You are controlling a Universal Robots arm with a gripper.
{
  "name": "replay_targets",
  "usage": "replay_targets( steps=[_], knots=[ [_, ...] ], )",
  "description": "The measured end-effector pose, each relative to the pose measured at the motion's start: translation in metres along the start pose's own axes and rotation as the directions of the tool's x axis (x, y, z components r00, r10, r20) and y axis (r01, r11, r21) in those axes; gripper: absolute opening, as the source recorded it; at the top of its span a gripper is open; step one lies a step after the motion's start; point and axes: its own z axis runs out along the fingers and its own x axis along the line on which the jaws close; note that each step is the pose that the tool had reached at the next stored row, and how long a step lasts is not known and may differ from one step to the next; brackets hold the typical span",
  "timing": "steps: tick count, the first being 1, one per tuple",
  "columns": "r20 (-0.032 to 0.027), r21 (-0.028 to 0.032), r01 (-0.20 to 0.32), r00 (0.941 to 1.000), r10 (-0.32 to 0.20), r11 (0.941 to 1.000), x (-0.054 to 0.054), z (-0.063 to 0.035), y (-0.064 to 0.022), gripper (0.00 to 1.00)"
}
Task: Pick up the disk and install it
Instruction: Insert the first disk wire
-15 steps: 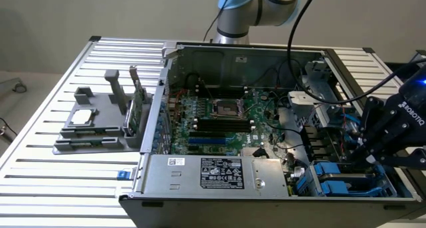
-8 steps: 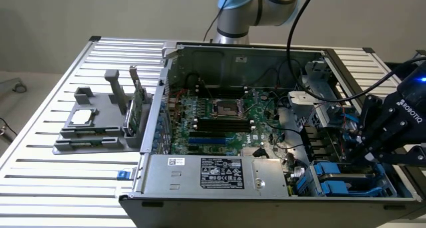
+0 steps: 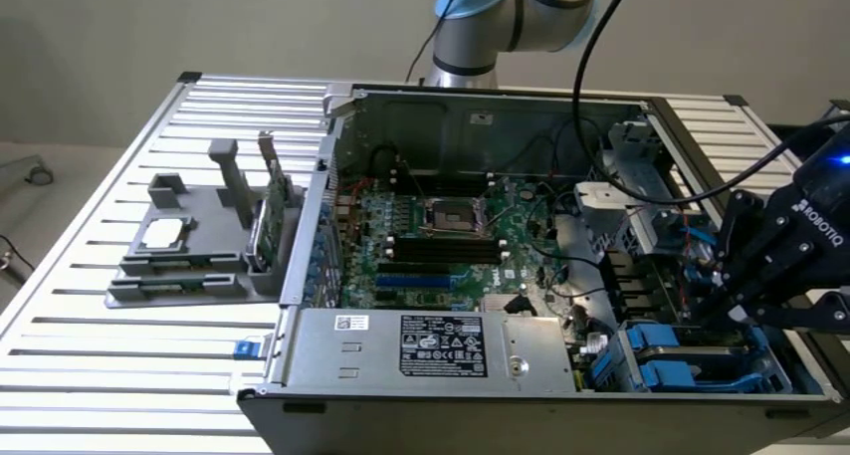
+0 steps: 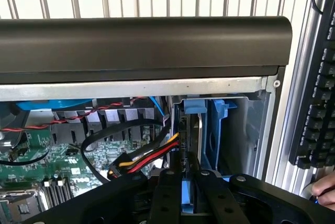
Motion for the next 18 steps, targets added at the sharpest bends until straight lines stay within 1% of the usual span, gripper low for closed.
replay_targets(
  steps=[12, 18],
  knots=[
    [-0.0066, 0.0025, -0.026, 0.9996, 0.026, 0.9997, -0.0001, 0.0004, 0.0005, 0.16],
    [-0.0077, 0.0031, -0.030, 0.9995, 0.030, 0.9995, -0.0013, 0.0006, 0.0008, 0.16]
  ],
)
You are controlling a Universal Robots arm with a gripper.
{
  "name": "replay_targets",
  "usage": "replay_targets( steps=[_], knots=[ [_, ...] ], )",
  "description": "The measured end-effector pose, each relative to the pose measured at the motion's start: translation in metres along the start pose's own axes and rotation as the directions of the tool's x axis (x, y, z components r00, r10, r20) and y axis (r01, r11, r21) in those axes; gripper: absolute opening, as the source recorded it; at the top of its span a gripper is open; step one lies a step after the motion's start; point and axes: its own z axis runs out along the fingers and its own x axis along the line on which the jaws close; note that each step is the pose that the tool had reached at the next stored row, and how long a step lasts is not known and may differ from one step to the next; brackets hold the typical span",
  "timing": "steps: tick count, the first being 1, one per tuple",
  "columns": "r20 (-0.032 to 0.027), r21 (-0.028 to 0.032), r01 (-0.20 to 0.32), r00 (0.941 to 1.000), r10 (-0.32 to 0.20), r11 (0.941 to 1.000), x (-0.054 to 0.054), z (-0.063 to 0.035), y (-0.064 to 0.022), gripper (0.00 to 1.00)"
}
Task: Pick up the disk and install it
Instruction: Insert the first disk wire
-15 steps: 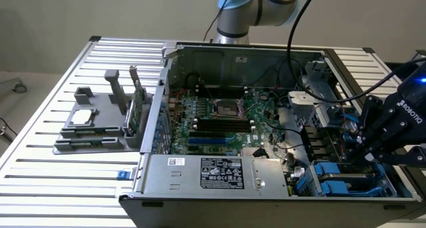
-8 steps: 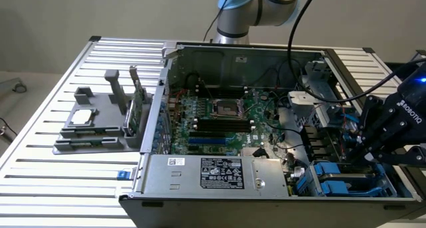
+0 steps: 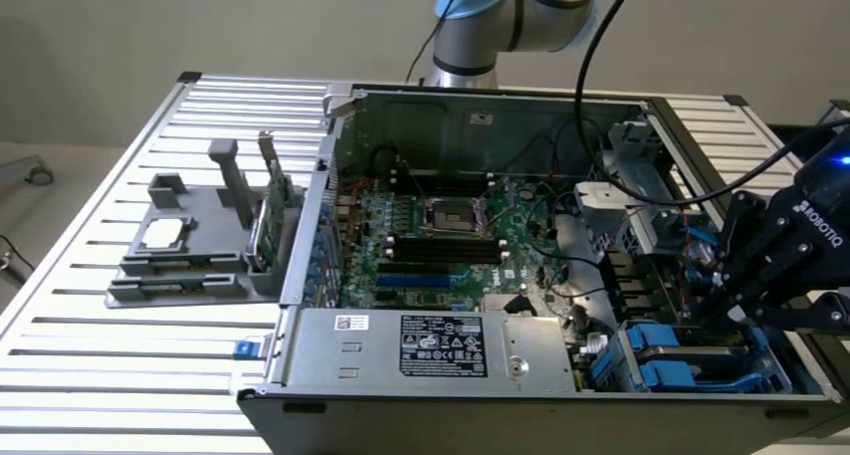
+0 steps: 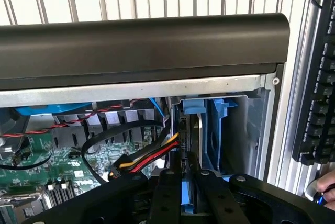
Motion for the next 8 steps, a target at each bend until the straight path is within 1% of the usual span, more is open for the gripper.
replay_targets(
  steps=[8],
  knots=[
    [0.0001, 0.0001, -0.001, 1.0000, 0.001, 1.0000, -0.0014, 0.0000, 0.0001, 0.16]
  ],
)
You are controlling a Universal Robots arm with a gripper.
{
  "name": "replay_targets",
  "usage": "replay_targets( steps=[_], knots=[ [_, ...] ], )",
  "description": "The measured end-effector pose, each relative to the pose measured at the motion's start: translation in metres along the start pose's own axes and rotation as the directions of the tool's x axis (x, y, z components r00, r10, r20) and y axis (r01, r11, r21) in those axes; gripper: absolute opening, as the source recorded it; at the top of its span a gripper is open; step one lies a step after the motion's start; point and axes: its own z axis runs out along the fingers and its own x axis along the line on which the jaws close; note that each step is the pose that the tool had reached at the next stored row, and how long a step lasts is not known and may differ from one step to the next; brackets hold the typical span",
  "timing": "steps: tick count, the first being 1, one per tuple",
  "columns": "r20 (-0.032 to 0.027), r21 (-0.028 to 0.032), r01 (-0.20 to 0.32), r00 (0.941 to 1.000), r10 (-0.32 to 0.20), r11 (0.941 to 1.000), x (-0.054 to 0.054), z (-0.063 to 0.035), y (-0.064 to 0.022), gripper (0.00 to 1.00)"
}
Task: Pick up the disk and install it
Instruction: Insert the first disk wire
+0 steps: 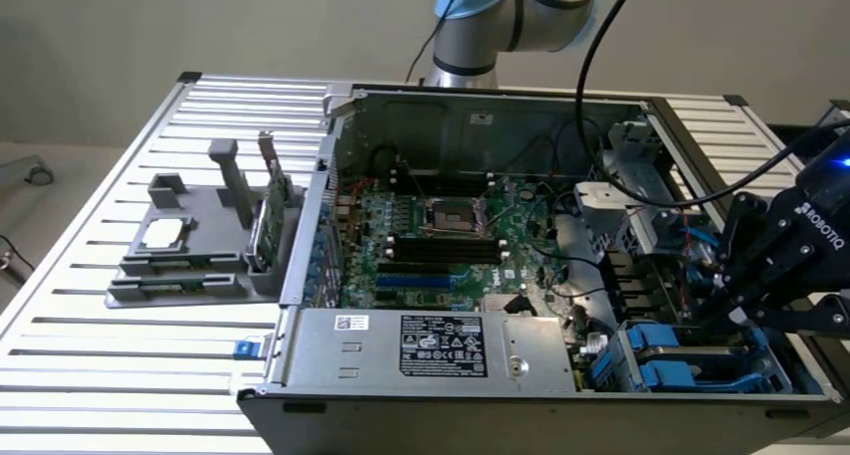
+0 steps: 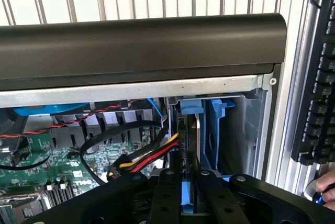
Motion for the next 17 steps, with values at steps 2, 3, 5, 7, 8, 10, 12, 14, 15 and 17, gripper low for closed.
replay_targets(
  steps=[2, 3, 5, 7, 8, 10, 12, 14, 15, 17],
  knots=[
    [0.0001, 0.0000, 0.000, 1.0000, 0.000, 1.0000, 0.0000, 0.0001, 0.0000, 0.16],
    [0.0000, 0.0000, 0.000, 1.0000, 0.000, 1.0000, 0.0000, 0.0001, 0.0000, 0.16],
    [0.0000, 0.0000, 0.000, 1.0000, 0.000, 1.0000, 0.0000, 0.0003, 0.0001, 0.16],
    [-0.0001, 0.0000, 0.000, 1.0000, 0.000, 1.0000, 0.0000, 0.0004, 0.0001, 0.16],
    [-0.0002, 0.0000, 0.000, 1.0000, 0.000, 1.0000, 0.0001, 0.0005, 0.0001, 0.16],
    [-0.0005, 0.0000, 0.000, 1.0000, 0.000, 1.0000, 0.0001, 0.0007, 0.0002, 0.16],
    [-0.0009, 0.0001, 0.000, 1.0000, 0.000, 1.0000, 0.0001, 0.0009, 0.0003, 0.16],
    [-0.0018, 0.0001, 0.001, 1.0000, -0.001, 1.0000, 0.0001, 0.0012, 0.0003, 0.16],
    [-0.0023, 0.0002, 0.001, 1.0000, -0.001, 1.0000, 0.0001, 0.0013, 0.0004, 0.16],
    [-0.0032, 0.0002, 0.001, 1.0000, -0.001, 1.0000, 0.0000, 0.0013, 0.0004, 0.16]
  ],
)
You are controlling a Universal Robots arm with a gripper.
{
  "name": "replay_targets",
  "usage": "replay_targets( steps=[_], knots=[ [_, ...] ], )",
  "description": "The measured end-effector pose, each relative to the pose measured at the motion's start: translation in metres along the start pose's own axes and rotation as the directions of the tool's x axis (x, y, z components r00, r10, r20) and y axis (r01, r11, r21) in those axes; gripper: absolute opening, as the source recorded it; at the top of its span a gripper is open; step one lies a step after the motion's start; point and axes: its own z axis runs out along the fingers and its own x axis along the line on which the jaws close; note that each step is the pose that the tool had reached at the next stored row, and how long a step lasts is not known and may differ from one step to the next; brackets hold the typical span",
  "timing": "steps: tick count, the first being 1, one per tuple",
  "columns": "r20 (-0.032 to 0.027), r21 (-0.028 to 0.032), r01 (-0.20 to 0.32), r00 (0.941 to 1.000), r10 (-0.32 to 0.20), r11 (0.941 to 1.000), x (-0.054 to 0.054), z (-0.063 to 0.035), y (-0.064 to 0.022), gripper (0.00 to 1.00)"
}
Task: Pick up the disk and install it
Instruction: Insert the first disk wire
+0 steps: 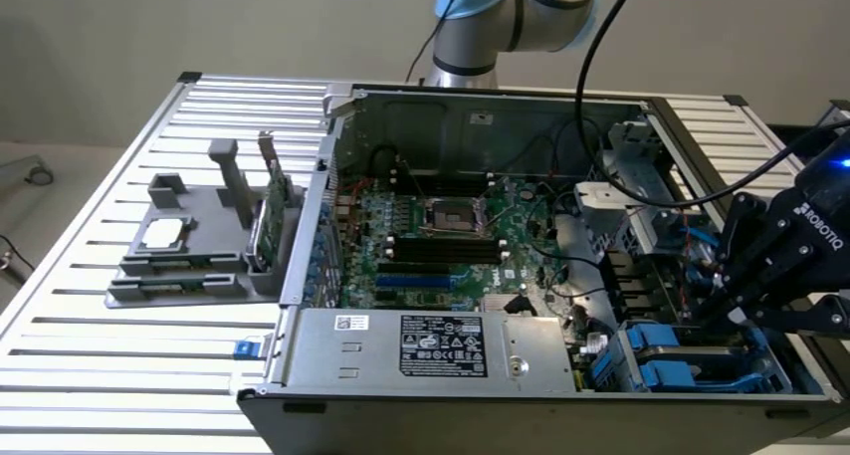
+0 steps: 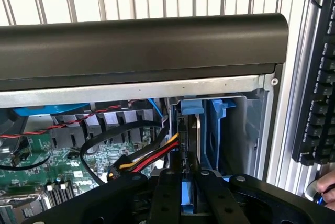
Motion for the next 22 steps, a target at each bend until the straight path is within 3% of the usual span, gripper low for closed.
replay_targets(
  steps=[14, 22],
  knots=[
    [-0.0098, 0.0006, 0.003, 0.9999, -0.003, 1.0000, -0.0003, -0.0001, 0.0005, 0.16],
    [-0.0198, 0.0014, 0.005, 0.9998, -0.005, 1.0000, -0.0018, -0.0002, 0.0021, 0.16]
  ],
)
